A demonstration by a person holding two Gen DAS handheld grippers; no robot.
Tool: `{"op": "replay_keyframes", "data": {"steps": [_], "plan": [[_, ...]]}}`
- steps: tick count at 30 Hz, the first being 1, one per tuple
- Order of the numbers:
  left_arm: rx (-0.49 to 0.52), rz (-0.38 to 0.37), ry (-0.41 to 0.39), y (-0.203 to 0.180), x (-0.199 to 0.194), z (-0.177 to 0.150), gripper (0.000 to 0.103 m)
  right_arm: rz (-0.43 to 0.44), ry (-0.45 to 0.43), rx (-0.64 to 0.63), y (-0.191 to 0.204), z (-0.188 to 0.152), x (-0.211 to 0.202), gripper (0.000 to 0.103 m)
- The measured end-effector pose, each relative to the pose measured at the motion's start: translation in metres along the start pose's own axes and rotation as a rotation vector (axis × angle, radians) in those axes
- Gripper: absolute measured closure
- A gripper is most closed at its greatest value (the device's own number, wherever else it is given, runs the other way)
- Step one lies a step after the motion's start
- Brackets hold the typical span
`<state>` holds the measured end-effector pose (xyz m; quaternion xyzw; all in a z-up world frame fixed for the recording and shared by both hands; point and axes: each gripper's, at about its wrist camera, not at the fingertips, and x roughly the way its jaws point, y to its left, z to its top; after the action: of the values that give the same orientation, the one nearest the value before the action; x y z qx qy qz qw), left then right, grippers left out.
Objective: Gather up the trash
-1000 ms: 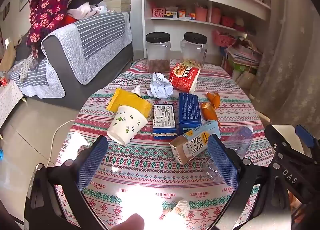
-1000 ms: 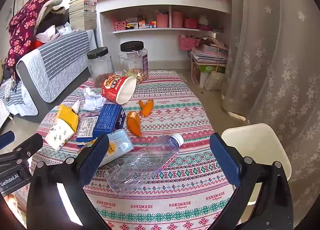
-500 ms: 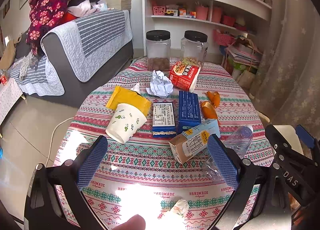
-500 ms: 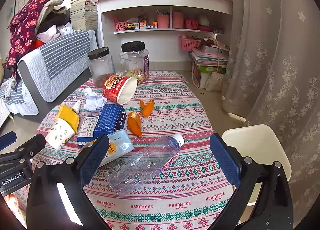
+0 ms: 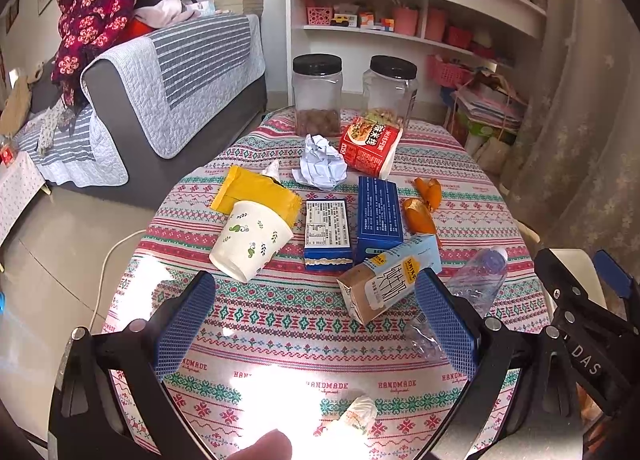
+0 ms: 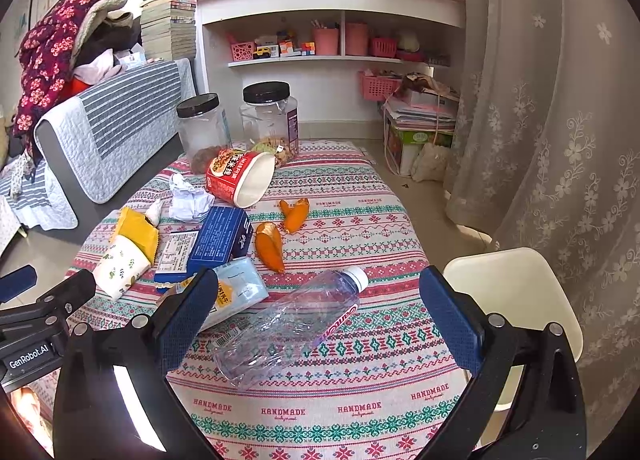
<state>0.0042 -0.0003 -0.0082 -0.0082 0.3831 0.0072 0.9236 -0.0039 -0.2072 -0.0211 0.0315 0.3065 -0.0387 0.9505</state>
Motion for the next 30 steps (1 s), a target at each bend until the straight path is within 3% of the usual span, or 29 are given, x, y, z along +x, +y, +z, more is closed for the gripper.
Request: {"op": "replay_keyframes", "data": {"steps": [30], "plan": [[-0.017, 0.004, 0.029, 0.0030, 0.0056, -0.0004, 0.006, 0.001, 0.006, 0.000, 0.0008, -0.0025, 0.0006, 0.007]]}}
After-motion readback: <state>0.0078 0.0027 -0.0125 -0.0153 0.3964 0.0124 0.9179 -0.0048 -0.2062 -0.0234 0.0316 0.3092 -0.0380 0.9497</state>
